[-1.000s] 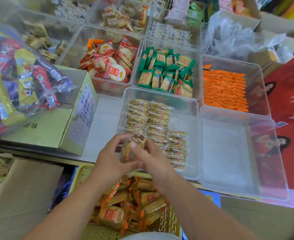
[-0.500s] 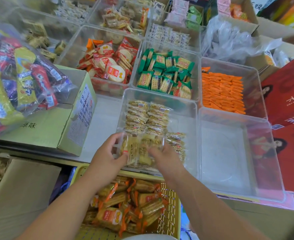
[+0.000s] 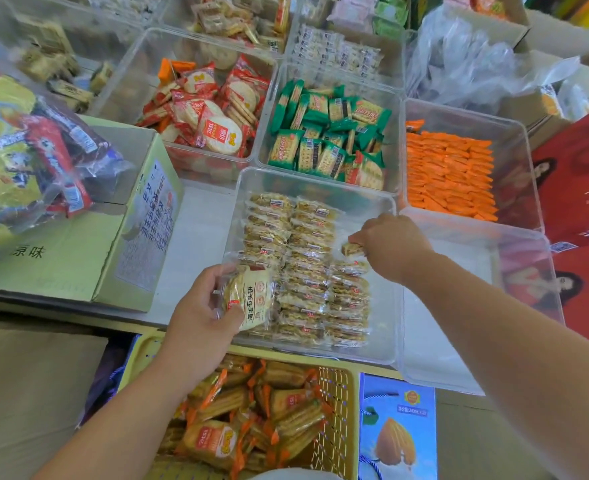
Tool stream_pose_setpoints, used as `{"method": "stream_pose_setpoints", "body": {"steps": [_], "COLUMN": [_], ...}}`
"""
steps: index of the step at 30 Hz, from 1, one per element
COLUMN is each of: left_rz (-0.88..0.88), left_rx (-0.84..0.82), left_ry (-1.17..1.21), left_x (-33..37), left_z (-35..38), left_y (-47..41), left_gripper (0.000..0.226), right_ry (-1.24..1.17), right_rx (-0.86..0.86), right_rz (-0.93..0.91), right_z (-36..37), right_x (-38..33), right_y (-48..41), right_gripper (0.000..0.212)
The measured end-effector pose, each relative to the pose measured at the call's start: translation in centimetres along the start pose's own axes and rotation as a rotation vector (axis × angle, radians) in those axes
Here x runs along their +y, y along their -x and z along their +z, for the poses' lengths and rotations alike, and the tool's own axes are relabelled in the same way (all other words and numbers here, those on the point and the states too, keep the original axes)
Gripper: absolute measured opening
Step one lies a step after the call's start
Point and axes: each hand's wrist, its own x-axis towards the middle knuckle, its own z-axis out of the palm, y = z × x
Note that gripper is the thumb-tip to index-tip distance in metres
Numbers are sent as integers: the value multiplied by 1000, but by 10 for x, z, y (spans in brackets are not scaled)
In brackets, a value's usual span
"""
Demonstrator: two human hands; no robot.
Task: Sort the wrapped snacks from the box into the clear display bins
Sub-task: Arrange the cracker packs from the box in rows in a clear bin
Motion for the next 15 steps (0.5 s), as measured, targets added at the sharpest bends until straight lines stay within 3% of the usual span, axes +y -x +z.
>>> {"method": "stream_pose_setpoints", "body": {"steps": [3,9,15], "left_rz": [2,13,0], "left_rx": [0,1,21], "left_ry": [-13,-23,0], "left_x": [2,5,1], "left_z": [0,0,1], "left_y": [1,4,2], "left_gripper": [56,56,58], "right_ry": [83,-196,-319], "right_rx": [-76,-372,-455], "right_rz": [-32,58,137], "right_z": [17,44,50], "right_x": [-8,-17,-28], "right_y": [-17,-42,-58], "right_gripper": [49,22,27]}}
